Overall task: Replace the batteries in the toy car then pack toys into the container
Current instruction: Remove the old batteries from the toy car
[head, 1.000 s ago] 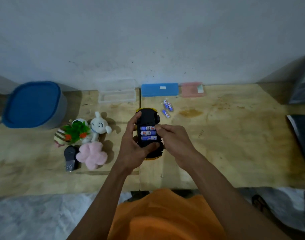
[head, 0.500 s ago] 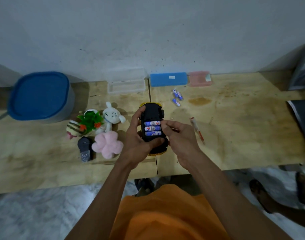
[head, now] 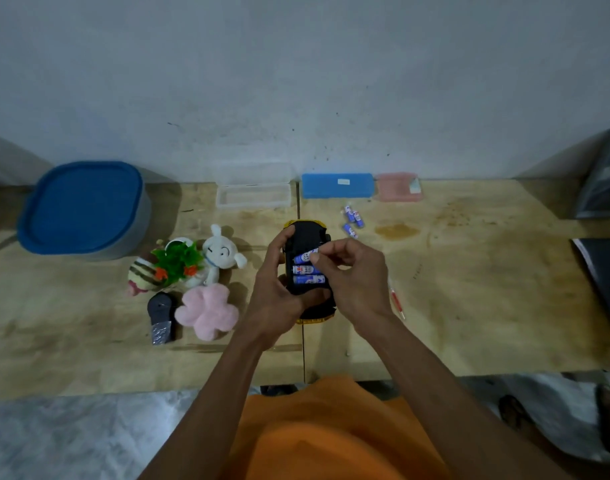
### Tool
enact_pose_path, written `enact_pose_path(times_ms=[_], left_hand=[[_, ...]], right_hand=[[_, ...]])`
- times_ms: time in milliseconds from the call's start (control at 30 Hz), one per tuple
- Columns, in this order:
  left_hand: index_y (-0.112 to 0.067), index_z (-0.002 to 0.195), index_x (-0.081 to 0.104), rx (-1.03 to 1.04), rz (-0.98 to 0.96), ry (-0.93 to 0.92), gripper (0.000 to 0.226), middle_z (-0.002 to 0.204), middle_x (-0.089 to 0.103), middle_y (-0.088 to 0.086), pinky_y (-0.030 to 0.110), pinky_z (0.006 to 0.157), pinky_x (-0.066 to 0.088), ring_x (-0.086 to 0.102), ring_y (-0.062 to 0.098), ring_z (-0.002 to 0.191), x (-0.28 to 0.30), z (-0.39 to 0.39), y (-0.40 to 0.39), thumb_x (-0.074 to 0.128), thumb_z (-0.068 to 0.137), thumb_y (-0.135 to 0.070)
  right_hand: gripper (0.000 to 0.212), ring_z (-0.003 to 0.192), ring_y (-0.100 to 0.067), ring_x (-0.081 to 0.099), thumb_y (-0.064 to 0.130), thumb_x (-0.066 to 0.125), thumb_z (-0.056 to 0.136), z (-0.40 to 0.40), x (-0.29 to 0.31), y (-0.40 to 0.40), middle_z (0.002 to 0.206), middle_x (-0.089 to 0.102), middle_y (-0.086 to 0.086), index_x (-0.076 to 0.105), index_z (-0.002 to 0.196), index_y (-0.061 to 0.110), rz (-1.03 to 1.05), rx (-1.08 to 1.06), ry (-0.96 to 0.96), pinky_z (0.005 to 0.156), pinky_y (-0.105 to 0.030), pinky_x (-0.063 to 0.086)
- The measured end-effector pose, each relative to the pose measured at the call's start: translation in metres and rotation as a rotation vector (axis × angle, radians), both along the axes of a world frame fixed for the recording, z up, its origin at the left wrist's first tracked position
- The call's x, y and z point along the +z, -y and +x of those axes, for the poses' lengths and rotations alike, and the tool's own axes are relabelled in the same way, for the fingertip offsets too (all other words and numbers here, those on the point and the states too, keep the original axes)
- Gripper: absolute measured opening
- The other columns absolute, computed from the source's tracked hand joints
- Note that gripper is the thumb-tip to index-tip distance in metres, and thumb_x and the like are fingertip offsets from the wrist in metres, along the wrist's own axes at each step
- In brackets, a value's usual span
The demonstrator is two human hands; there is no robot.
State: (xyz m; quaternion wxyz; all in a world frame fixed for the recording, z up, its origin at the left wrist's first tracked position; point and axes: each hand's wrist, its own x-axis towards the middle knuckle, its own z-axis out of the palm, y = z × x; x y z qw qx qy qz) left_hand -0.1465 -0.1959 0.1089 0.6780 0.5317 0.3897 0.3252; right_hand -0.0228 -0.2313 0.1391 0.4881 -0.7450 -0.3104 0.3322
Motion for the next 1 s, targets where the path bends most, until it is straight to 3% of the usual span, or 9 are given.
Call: enact_pose_path(times_ms=[100, 233, 300, 400, 433, 567, 633, 833, 1000], left_hand=[[-0.028, 0.149, 0.038, -0.011, -0.013, -0.012, 0.099, 0.143, 0.055, 0.0, 0.032, 0.085, 0.06, 0.067, 0.017, 0.116, -0.001, 0.015, -0.002, 0.081, 0.071, 0.015], [-0.031, 0.149, 0.039, -0.004, -0.035, -0.021, 0.101, 0.142, 0.055, -0.001, 0.036, 0.085, 0.06, 0.068, 0.019, 0.114, -0.005, 0.03, -0.005, 0.081, 0.07, 0.017], [-0.036, 0.146, 0.04, 0.003, -0.044, -0.037, 0.102, 0.139, 0.056, -0.002, 0.041, 0.084, 0.061, 0.07, 0.022, 0.11, -0.006, 0.035, -0.005, 0.081, 0.069, 0.017], [-0.041, 0.145, 0.041, -0.008, -0.063, -0.058, 0.105, 0.138, 0.053, 0.002, 0.045, 0.083, 0.062, 0.07, 0.025, 0.108, -0.006, 0.043, -0.006, 0.082, 0.068, 0.017], [-0.041, 0.146, 0.04, -0.018, -0.067, -0.06, 0.106, 0.138, 0.053, 0.002, 0.045, 0.084, 0.061, 0.069, 0.025, 0.109, -0.006, 0.045, -0.006, 0.082, 0.067, 0.017], [-0.036, 0.149, 0.037, -0.049, -0.065, -0.06, 0.108, 0.136, 0.056, -0.005, 0.036, 0.085, 0.06, 0.068, 0.019, 0.113, -0.002, 0.054, -0.006, 0.079, 0.068, 0.021], [-0.035, 0.15, 0.036, -0.054, -0.051, -0.077, 0.108, 0.134, 0.058, -0.012, 0.033, 0.086, 0.059, 0.066, 0.015, 0.117, -0.001, 0.058, -0.007, 0.08, 0.067, 0.02], [-0.036, 0.15, 0.037, -0.041, -0.028, -0.106, 0.111, 0.137, 0.054, -0.013, 0.033, 0.087, 0.059, 0.063, 0.006, 0.118, 0.001, 0.062, -0.009, 0.083, 0.065, 0.018], [-0.037, 0.149, 0.038, -0.027, -0.049, -0.086, 0.111, 0.133, 0.058, -0.01, 0.038, 0.087, 0.06, 0.067, 0.017, 0.116, -0.004, 0.061, -0.008, 0.082, 0.064, 0.019]], right_hand=[[0.02, 0.081, 0.008, 0.063, 0.019, 0.079, 0.083, 0.018, 0.0, -0.005, 0.089, 0.072, 0.011, 0.074, 0.102, 0.017, 0.028, 0.071, 0.072, 0.074, -0.007, 0.049], [0.007, 0.082, 0.008, 0.063, 0.023, 0.073, 0.088, 0.042, 0.003, -0.01, 0.086, 0.072, 0.012, 0.072, 0.094, 0.018, 0.057, 0.092, 0.145, 0.071, -0.004, 0.045], [0.002, 0.086, 0.0, 0.068, 0.022, 0.068, 0.092, 0.056, 0.008, -0.015, 0.09, 0.075, 0.006, 0.069, 0.092, 0.02, 0.075, 0.038, -0.013, 0.074, -0.013, 0.053], [0.013, 0.085, -0.014, 0.071, 0.011, 0.056, 0.097, 0.074, 0.015, -0.021, 0.096, 0.072, -0.003, 0.068, 0.095, 0.016, 0.05, 0.026, -0.364, 0.071, -0.026, 0.056], [0.015, 0.079, -0.014, 0.069, 0.011, 0.055, 0.096, 0.079, 0.014, -0.023, 0.094, 0.07, -0.003, 0.069, 0.095, 0.015, 0.011, 0.069, -0.35, 0.068, -0.026, 0.055], [0.008, 0.077, -0.003, 0.066, 0.024, 0.07, 0.088, 0.087, 0.005, -0.029, 0.083, 0.072, 0.009, 0.076, 0.086, 0.019, -0.143, 0.415, 0.175, 0.069, -0.019, 0.051], [0.006, 0.075, -0.004, 0.066, 0.024, 0.075, 0.084, 0.086, 0.002, -0.033, 0.078, 0.072, 0.01, 0.076, 0.079, 0.021, -0.194, 0.528, 0.285, 0.07, -0.021, 0.052], [0.02, 0.073, -0.01, 0.067, 0.032, 0.077, 0.076, 0.085, 0.006, -0.047, 0.068, 0.068, 0.014, 0.064, 0.061, 0.033, -0.355, 0.595, 0.395, 0.074, -0.037, 0.06], [0.008, 0.071, -0.012, 0.067, 0.027, 0.075, 0.07, 0.078, 0.012, -0.051, 0.068, 0.072, 0.005, 0.074, 0.065, 0.021, -0.374, 0.617, 0.367, 0.071, -0.036, 0.06]])
